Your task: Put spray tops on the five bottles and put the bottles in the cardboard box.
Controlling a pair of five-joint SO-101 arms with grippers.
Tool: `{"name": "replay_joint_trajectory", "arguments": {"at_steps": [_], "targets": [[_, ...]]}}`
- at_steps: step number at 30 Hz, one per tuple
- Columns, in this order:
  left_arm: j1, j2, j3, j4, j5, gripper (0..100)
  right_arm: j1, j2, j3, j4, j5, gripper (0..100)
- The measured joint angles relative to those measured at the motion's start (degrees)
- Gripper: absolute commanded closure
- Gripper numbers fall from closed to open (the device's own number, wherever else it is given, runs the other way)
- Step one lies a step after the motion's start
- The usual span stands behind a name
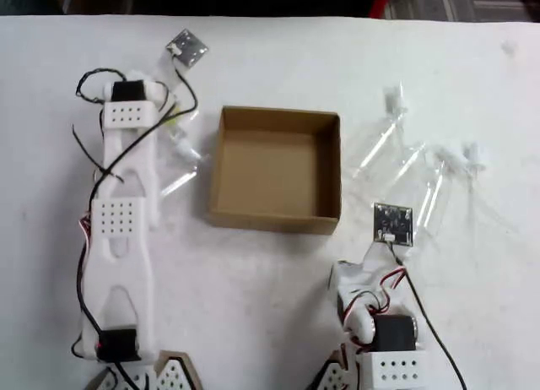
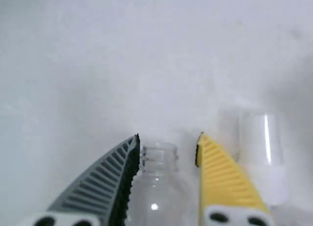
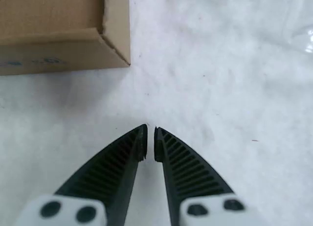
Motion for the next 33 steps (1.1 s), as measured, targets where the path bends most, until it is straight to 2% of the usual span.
{"name": "replay_joint_trajectory", "arguments": {"at_steps": [2,7,16,21,27,30,33], "targets": [[0.0,0.0,0.0,0.18,0.0,84,0.0,0.0,0.0,0.0,0.0,98.4],[0.0,0.0,0.0,1.32,-3.6,98,0.0,0.0,0.0,0.0,0.0,98.4],[0.35,0.0,-4.84,8.26,-4.57,96,0.0,0.0,0.0,0.0,0.0,98.4],[2.99,-0.53,-12.57,18.02,-4.57,96,0.0,0.0,0.0,0.0,0.0,98.4],[8.53,-9.32,-13.01,30.24,-4.57,98,0.0,0.0,0.0,0.0,0.0,98.4],[9.76,-15.3,-13.01,31.65,-1.14,98,0.0,0.0,0.0,0.0,0.0,98.4],[9.67,-21.98,-13.01,31.65,6.59,98,0.0,0.0,0.0,0.0,0.0,98.4]]}}
